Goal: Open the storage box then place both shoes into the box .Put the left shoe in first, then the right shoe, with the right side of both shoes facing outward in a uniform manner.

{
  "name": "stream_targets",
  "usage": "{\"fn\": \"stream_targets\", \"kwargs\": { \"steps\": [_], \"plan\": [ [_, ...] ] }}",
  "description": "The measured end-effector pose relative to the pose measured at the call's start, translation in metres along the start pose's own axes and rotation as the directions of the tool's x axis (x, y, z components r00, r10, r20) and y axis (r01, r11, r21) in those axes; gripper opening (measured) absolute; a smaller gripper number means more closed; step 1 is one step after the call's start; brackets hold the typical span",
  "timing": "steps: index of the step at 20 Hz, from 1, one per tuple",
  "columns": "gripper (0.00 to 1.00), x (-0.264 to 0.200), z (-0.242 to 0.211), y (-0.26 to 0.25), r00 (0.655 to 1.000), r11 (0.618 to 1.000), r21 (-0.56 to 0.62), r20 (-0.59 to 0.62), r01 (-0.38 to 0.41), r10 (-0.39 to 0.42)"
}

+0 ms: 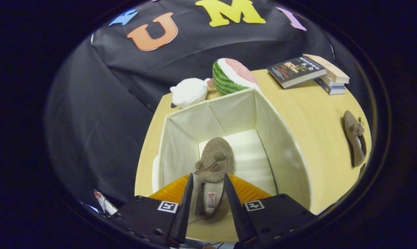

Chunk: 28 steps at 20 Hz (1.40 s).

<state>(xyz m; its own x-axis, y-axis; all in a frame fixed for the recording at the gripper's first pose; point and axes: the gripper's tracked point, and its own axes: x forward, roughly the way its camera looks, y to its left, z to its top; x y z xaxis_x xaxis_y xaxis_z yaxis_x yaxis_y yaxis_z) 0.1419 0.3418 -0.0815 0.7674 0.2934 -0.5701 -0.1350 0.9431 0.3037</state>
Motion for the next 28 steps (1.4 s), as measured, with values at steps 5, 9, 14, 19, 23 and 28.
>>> {"fn": "stream_targets", "kwargs": {
  "steps": [5, 9, 14, 19, 23, 28],
  "plan": [
    [0.92, -0.051, 0.038, -0.01, 0.982, 0.986, -0.162, 0.186, 0.043, -0.012],
    [0.96, -0.091, 0.066, -0.029, 0.957, 0.983, -0.168, 0.291, 0.067, -0.016],
    [0.96, -0.133, 0.097, -0.083, 0.926, 0.983, -0.15, 0.376, 0.101, -0.038],
    [0.96, -0.172, 0.12, -0.167, 0.895, 0.984, -0.097, 0.437, 0.149, -0.092],
    [0.96, -0.196, 0.133, -0.25, 0.87, 0.983, -0.054, 0.475, 0.176, -0.13],
    [0.96, -0.219, 0.128, -0.35, 0.845, 0.969, -0.026, 0.496, 0.245, -0.2]
  ]
}}
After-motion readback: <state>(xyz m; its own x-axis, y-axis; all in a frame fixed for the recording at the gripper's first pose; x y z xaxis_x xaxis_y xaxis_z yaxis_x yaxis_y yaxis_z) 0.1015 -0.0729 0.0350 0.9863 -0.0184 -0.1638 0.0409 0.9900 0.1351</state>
